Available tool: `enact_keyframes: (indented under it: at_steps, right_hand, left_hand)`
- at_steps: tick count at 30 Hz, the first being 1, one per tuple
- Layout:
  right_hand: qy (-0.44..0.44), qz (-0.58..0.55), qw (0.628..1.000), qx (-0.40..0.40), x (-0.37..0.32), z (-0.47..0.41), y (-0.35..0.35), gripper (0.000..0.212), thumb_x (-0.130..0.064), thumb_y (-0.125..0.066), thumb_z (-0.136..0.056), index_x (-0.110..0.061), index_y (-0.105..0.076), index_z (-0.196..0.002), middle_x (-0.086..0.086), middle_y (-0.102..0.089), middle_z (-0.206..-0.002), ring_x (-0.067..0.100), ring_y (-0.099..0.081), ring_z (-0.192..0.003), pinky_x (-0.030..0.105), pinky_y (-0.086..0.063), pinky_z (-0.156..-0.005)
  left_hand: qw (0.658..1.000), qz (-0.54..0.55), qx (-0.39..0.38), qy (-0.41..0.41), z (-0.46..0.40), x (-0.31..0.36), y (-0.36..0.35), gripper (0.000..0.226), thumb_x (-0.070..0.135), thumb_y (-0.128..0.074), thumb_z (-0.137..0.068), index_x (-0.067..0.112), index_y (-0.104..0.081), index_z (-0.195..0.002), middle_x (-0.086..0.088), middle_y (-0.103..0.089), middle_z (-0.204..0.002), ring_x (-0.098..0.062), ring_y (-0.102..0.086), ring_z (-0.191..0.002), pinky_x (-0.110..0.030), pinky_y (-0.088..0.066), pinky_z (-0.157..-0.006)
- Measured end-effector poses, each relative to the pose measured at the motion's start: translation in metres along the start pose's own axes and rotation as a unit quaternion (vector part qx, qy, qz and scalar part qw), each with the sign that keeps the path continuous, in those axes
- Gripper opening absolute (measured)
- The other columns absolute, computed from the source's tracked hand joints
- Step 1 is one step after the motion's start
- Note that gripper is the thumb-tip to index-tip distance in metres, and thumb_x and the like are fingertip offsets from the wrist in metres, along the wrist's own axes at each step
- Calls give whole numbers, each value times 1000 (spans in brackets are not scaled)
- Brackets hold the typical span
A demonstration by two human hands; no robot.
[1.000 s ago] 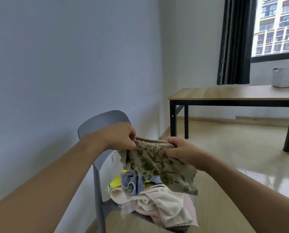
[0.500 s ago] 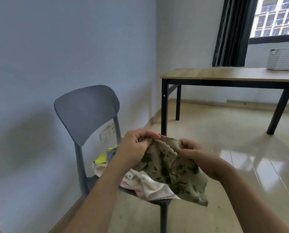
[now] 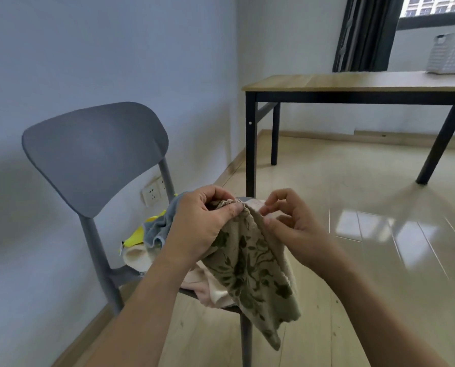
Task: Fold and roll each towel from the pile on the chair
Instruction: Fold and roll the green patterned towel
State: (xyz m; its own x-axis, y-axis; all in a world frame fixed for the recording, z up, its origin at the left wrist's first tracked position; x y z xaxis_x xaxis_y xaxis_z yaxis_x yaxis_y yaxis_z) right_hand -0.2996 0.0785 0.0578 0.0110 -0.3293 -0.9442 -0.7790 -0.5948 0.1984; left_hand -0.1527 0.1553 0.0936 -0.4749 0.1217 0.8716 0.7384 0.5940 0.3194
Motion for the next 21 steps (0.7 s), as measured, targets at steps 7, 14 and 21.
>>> enact_keyframes:
  at_steps: [7, 14, 21]
  right_hand:
    - [32, 126, 991, 11, -8, -9, -12, 11, -33, -71, -80, -36, -64, -88, -8, -65, -85, 9, -64, -81, 30, -58, -74]
    - [20, -72, 997, 36, -11, -15, -2, 5, -6, -65, -85, -7, -66, -80, 3, -70, -68, 16, -69, -65, 27, -58, -59]
    - [-42, -52, 997, -31, -2, -10, -11, 5, -15, -71, -79, -14, -66, -76, 6, -70, -71, 19, -69, -70, 24, -54, -60]
  left_hand:
    - [998, 21, -52, -35, -13, 22, -1, 13, 15, -72, -84, 26, -76, -80, 6, -72, -76, -12, -69, -80, -29, -57, -75]
    - [991, 132, -21, 31, -17, -11, 5, 24, 3, -70, -82, 22, -58, -92, -3, -65, -82, -20, -63, -76, -38, -58, -69]
    - [988, 145, 4, 47, -15, -29, 13, 15, 1, -64, -86, 14, -60, -81, -8, -61, -78, -16, -59, -73, -26, -54, -64]
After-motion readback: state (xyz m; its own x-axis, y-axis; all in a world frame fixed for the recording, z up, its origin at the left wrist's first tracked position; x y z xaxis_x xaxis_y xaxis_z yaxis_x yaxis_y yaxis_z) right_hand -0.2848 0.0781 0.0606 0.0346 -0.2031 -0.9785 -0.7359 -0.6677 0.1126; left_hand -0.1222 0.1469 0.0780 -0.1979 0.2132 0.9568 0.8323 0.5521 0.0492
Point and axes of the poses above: each hand's wrist, its own z-axis away from the middle knuckle, its own y-axis out of the back of the hand, x = y × z, the point moved 10 cm from there along -z, towards the middle knuckle
